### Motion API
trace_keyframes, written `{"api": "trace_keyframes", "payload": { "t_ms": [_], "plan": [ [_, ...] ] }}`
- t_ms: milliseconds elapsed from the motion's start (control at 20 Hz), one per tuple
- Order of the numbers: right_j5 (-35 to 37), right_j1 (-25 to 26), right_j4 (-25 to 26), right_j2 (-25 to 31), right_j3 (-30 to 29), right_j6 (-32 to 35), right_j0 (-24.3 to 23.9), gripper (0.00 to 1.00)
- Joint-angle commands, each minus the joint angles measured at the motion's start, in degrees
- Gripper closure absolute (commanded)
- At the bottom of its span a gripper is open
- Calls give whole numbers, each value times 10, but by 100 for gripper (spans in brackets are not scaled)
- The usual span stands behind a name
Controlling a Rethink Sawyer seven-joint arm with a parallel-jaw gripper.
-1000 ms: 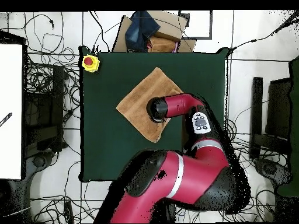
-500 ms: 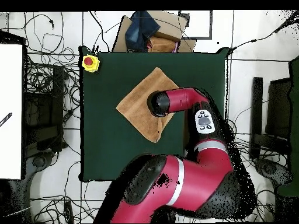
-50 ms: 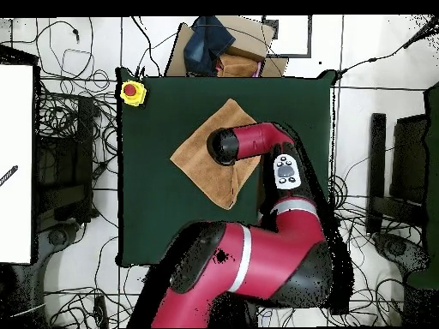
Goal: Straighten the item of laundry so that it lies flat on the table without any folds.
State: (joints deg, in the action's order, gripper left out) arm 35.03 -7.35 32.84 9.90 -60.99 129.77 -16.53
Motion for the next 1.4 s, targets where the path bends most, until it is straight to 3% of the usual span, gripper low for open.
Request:
{"api": "trace_keyframes", "payload": {
  "t_ms": [50,500,950,1400],
  "plan": [
    [35,64,-20,4,44,44,35,100],
    [13,86,-10,-6,52,5,23,100],
    [-23,77,18,-10,17,-49,-11,100],
    [-36,69,20,-7,1,-49,-15,100]
  ]
}}
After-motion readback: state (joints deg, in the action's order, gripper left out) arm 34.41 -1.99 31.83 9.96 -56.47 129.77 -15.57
